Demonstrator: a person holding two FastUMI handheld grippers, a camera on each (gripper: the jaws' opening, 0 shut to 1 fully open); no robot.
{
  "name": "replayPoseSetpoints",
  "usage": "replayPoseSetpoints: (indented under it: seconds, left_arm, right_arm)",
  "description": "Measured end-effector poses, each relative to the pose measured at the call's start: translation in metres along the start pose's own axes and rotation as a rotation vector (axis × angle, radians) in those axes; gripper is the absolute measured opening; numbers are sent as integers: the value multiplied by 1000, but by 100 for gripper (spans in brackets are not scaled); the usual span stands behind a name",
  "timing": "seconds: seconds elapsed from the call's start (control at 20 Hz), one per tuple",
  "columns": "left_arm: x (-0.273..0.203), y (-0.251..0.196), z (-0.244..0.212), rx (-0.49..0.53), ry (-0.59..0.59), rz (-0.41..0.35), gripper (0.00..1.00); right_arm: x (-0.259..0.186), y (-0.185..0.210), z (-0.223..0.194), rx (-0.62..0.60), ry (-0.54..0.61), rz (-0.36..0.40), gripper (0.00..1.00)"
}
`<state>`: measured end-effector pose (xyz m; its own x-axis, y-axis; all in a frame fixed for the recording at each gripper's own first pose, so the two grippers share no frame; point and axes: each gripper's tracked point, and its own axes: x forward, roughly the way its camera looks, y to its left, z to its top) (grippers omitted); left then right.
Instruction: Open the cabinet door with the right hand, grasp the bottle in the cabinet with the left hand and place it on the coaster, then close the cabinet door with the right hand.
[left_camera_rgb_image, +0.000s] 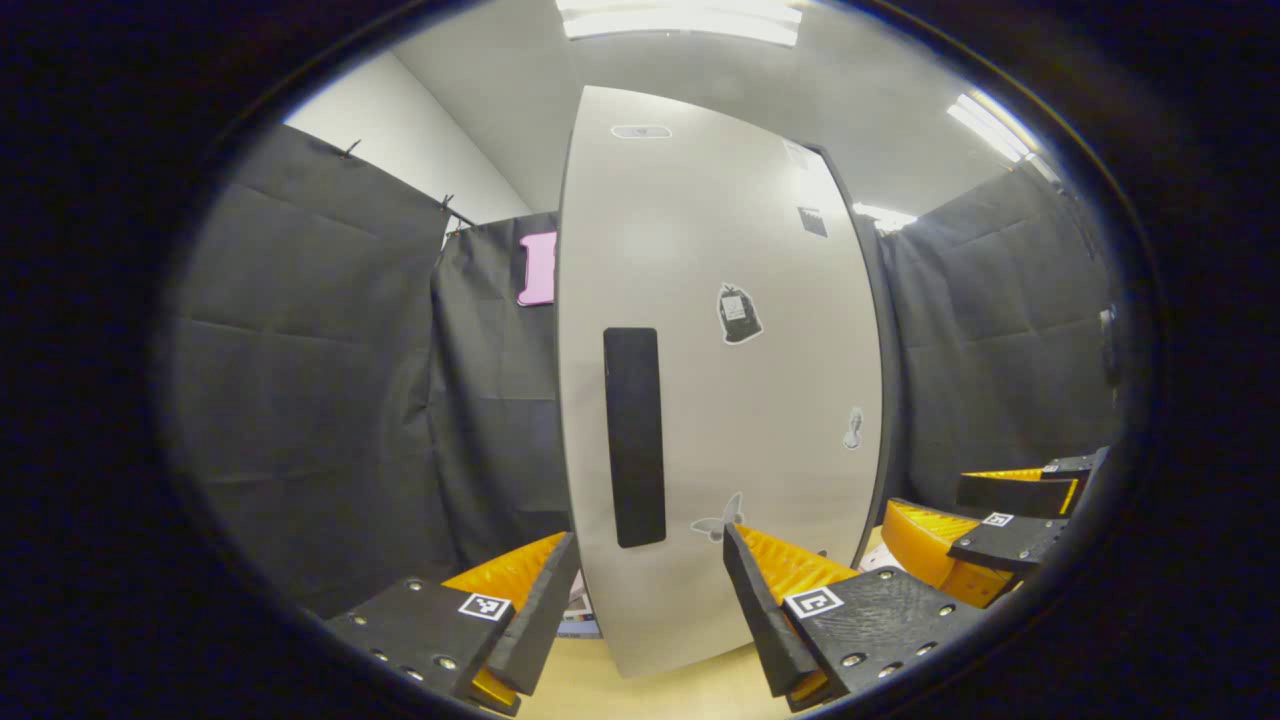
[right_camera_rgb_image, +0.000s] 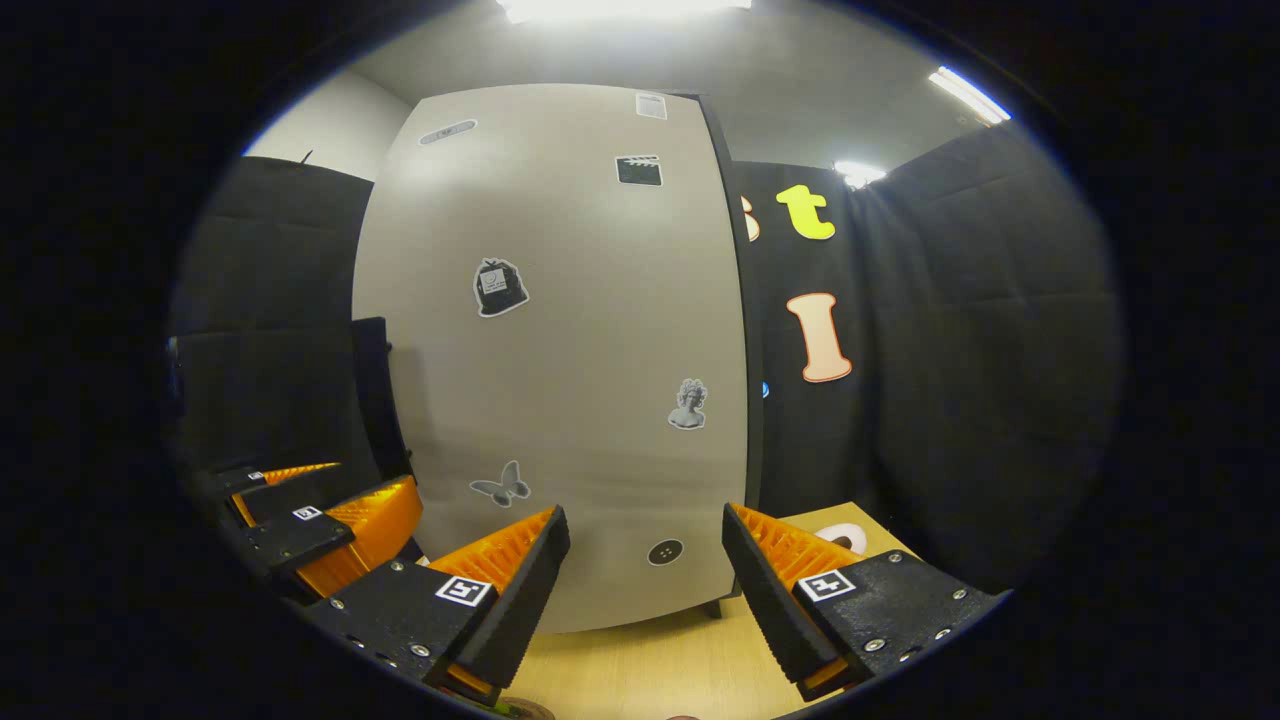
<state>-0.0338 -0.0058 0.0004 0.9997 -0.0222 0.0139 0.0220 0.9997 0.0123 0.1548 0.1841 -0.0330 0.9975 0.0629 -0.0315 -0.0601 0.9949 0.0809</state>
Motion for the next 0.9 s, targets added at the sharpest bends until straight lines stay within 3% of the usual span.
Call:
replayPoseSetpoints:
  seconds: [0.4, 0.45, 0.7, 0.8, 0.9]
  left_arm:
    - [-7, -5, 6, -11, -24, -7, 89]
    - [-8, -5, 4, -18, -18, -3, 83]
    - [-12, -1, 2, -26, -17, 13, 89]
    - [-14, 0, 4, -36, -23, 19, 83]
    - [-16, 3, 5, -28, -33, 37, 89]
  right_arm:
    - [-6, 6, 1, -65, -16, 11, 95]
    - [-6, 6, 2, -74, -21, 10, 95]
    - [-8, 6, 3, -71, -29, 9, 95]
    - [-9, 7, 4, -64, -32, 17, 95]
    - [-9, 5, 5, -71, -36, 7, 95]
